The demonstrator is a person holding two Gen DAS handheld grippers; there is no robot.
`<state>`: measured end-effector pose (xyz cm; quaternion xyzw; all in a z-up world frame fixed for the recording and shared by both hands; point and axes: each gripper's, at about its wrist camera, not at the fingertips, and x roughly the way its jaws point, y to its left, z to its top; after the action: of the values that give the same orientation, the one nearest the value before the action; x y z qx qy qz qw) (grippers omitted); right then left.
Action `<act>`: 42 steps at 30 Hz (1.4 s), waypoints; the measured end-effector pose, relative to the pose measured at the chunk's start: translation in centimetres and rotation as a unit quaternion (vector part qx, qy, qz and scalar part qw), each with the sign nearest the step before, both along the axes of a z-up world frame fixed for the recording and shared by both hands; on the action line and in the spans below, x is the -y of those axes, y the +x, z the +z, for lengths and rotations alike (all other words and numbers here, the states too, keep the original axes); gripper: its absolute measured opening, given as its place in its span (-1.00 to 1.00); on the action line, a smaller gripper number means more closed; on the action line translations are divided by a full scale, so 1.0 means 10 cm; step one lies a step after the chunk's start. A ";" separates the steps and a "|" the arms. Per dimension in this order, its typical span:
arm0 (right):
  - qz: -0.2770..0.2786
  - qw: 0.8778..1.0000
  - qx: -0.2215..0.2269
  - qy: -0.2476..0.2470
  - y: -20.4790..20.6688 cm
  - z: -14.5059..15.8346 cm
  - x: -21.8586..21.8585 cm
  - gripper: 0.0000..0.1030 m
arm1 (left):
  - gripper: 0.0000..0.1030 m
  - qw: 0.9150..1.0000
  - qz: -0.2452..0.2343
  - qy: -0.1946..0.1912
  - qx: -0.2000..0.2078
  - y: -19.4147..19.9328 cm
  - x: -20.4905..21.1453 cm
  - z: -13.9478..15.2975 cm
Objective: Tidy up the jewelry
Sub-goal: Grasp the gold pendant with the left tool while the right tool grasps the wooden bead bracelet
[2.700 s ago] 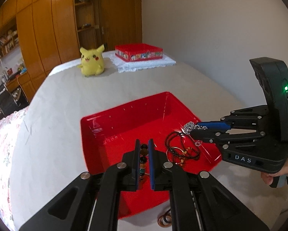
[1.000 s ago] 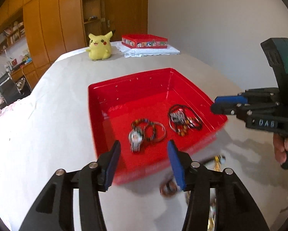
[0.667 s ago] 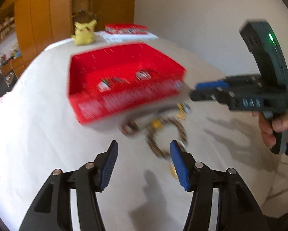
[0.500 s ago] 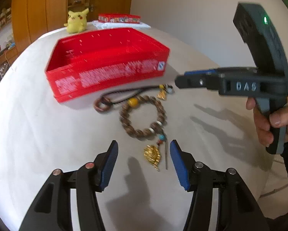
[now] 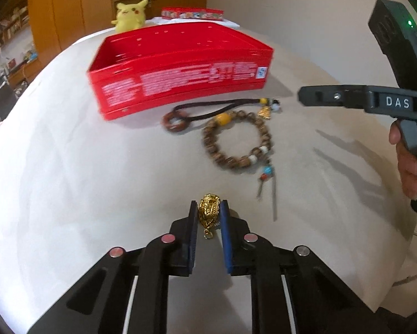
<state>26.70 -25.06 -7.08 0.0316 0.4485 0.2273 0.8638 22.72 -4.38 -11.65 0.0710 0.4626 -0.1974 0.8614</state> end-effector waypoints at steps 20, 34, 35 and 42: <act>0.012 1.000 -0.012 -0.008 0.00 -0.06 -0.20 -0.21 | -0.80 1.000 0.008 -0.025 0.009 -0.05 -0.13 0.03; 0.010 1.000 -0.027 -0.011 0.02 -0.14 -0.34 -0.21 | -0.80 0.998 0.017 -0.045 0.037 -0.09 -0.24 0.22; 0.009 1.000 -0.028 -0.009 0.02 -0.15 -0.35 -0.21 | -0.80 0.998 0.017 -0.046 0.036 -0.08 -0.24 0.21; 0.008 0.999 -0.036 -0.031 0.08 -0.33 -0.59 -0.44 | -0.80 0.998 0.017 -0.052 0.032 -0.08 -0.27 0.18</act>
<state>27.51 -19.21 -10.37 0.0093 0.4864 0.2189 0.8458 21.95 -1.69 -9.90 0.0239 0.4252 -0.2040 0.8815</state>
